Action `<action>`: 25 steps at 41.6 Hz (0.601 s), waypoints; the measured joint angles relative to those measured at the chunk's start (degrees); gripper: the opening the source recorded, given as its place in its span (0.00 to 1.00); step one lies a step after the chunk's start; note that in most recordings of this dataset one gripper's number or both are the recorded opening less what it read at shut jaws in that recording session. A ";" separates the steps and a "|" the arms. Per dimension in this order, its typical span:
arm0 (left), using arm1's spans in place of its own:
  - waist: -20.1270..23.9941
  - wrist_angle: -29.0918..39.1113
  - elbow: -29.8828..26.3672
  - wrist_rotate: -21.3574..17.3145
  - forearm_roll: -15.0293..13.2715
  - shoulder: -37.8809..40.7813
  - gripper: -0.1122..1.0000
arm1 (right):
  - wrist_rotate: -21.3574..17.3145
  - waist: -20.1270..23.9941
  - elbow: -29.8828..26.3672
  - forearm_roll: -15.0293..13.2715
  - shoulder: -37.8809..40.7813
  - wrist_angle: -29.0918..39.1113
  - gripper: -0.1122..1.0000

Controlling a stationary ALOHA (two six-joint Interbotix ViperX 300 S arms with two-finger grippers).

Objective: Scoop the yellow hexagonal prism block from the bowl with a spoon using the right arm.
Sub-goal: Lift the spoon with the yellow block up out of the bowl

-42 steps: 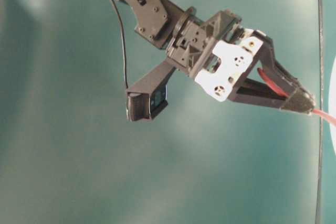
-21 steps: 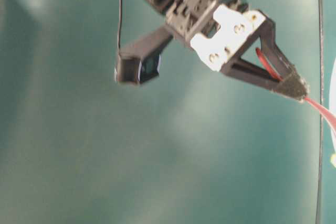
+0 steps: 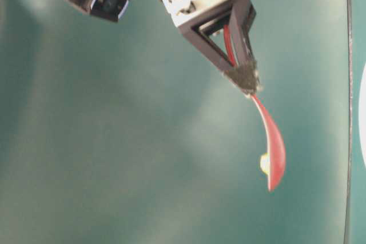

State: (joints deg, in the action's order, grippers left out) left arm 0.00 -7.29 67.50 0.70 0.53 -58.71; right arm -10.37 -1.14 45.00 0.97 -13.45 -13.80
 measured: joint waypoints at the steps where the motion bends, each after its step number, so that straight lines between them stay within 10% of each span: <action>1: 0.00 0.00 0.00 0.00 0.09 -0.09 0.10 | 0.18 0.00 0.35 0.00 -0.35 0.09 0.29; 25: 0.00 0.09 0.00 0.00 0.09 -0.18 0.10 | 4.66 -2.64 4.75 -0.18 -9.14 -1.14 0.29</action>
State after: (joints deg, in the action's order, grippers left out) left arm 0.00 -7.21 67.50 0.70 0.62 -58.89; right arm -5.71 -3.78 49.75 0.79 -22.59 -14.94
